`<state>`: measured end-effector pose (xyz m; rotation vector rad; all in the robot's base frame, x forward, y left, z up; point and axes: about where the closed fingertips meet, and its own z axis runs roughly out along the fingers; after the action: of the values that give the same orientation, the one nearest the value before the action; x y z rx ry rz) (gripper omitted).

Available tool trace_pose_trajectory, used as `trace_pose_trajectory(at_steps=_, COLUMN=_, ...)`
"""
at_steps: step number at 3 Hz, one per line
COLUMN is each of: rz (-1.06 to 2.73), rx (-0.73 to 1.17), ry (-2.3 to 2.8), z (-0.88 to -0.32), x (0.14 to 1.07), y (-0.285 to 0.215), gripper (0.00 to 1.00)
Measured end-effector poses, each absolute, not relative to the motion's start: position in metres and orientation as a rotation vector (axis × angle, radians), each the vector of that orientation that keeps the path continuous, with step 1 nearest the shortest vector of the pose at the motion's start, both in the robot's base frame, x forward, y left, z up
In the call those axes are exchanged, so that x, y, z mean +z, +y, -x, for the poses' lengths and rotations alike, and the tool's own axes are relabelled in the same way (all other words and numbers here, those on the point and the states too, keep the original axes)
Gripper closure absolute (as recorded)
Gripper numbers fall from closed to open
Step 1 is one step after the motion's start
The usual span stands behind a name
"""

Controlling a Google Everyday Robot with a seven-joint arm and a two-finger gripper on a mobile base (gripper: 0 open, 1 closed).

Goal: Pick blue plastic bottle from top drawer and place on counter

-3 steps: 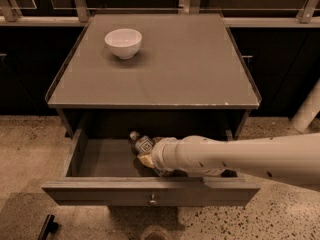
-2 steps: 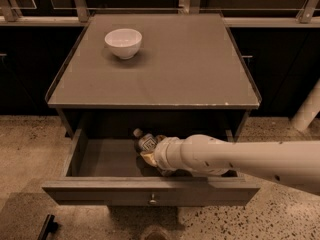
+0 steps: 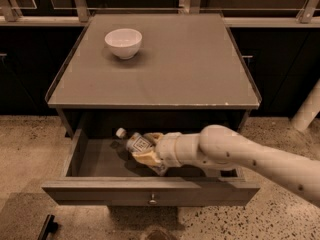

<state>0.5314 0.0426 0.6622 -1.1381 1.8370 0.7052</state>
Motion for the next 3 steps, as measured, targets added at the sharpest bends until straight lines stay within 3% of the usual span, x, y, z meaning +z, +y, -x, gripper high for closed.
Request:
trace_pose_trajectory(at_steps=2, rz=1.15, rx=0.835, ry=1.826, z=-0.468, x=0.705, y=-0.035, gripper=1.0)
trace_pose_trajectory(at_steps=3, rz=1.189, rx=0.764, ry=1.838, z=-0.454, x=0.744, y=-0.061, gripper=1.0)
